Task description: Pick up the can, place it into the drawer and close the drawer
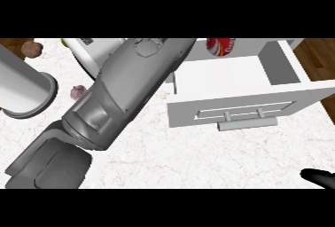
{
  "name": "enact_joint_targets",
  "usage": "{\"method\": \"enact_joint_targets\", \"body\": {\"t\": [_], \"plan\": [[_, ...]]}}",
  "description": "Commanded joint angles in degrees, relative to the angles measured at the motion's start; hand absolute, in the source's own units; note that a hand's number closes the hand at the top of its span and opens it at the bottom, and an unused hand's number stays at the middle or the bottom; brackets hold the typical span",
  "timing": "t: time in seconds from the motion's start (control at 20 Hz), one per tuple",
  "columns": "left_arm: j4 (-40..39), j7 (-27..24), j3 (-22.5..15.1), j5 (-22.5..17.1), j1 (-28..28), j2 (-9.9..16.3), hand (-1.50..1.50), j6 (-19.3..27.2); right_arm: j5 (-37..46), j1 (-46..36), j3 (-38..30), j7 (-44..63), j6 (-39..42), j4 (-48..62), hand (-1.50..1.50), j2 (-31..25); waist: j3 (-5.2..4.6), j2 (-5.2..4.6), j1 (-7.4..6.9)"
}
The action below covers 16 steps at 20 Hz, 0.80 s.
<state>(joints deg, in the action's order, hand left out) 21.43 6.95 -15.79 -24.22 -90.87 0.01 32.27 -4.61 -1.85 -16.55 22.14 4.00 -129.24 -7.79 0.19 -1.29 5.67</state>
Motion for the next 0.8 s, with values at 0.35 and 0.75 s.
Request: {"method": "enact_joint_targets", "body": {"t": [0.35,0.75], "plan": [[-3.7,-4.6,-1.5,-4.1,-1.2,0.0,-1.50,4.3,3.6,-2.0,-0.3,-4.7,2.3,3.0,-1.50,-3.6,0.04,-0.45,0.39],[-2.7,-4.6,-1.8,-9.0,-1.4,0.0,-1.50,4.9,15.1,-6.9,6.6,-7.1,4.0,4.2,-1.50,-8.2,-0.02,-0.61,0.17]]}}
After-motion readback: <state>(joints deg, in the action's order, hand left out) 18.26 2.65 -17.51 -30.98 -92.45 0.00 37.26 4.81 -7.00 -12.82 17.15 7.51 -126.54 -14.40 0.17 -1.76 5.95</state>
